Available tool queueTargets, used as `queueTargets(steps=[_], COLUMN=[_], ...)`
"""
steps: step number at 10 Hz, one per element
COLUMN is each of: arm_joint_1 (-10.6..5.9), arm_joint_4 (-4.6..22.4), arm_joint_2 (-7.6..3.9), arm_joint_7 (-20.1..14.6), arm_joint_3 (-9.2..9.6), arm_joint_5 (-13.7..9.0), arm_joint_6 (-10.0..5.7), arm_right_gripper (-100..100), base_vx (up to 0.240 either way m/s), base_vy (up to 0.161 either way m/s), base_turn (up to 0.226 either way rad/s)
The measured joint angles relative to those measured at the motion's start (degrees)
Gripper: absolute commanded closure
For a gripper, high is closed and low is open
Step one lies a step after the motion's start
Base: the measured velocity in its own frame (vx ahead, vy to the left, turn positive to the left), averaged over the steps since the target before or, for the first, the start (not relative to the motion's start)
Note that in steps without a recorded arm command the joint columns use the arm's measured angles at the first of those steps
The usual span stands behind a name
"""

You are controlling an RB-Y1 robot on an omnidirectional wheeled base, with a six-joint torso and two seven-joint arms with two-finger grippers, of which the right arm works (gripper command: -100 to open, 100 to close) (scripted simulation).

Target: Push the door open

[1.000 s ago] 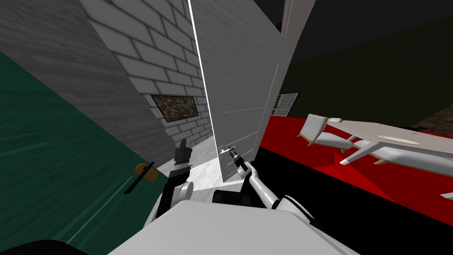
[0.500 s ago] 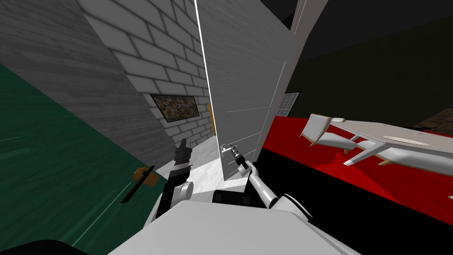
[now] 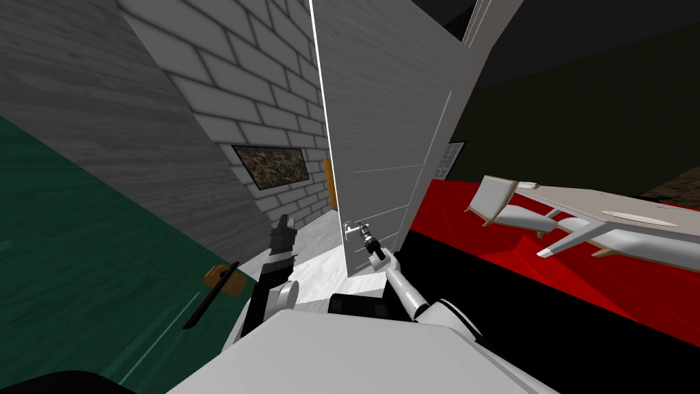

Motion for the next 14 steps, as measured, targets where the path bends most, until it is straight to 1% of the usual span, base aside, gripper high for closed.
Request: queueTargets(steps=[2, 3, 4, 5, 6, 7, 8, 10, 11, 12, 13, 14], arm_joint_1=[-0.16, -0.52, -0.28, -0.38, -0.68, -0.81, -0.42, 1.15, 1.23, 1.64, 1.36, 1.36], arm_joint_4=[0.3, 1.0, 0.9, 1.1, 1.7, 1.7, 1.4, -0.7, -0.6, -0.9, -0.3, -0.2], arm_joint_2=[0.56, 1.03, 1.35, 1.55, 1.95, 1.83, 1.14, 0.39, 0.06, 0.05, -0.17, -0.53], arm_joint_7=[0.3, 0.5, 0.7, 0.7, 0.9, 0.9, 1.6, 3.6, 4.5, 5.5, 6.9, 7.6], arm_joint_3=[-1.68, -2.94, -4.16, -5.38, -6.80, -7.16, -6.84, -6.01, -5.79, -5.66, -5.70, -5.58], arm_joint_5=[0.4, 0.6, 0.9, 1.1, 1.2, 1.2, 0.2, -1.7, -2.6, -3.4, -4.7, -5.4], arm_joint_6=[0.16, 0.10, 0.16, 0.14, -0.08, -0.16, -0.28, 0.82, 0.80, 0.77, 0.51, 0.12], arm_right_gripper=[100, 100, 100, 100, 100, 100, 100, 100, 100, 100, 100, 100], base_vx=[0.046, 0.059, 0.065, 0.076, 0.043, 0.064, 0.087, 0.089, 0.084, 0.106, 0.076, 0.024], base_vy=[0.105, 0.160, 0.176, 0.181, 0.066, 0.012, 0.019, 0.013, 0.009, 0.025, 0.008, -0.006], base_turn=[-0.007, -0.028, -0.032, -0.031, -0.047, -0.013, -0.009, -0.007, -0.020, -0.034, -0.009, 0.012])
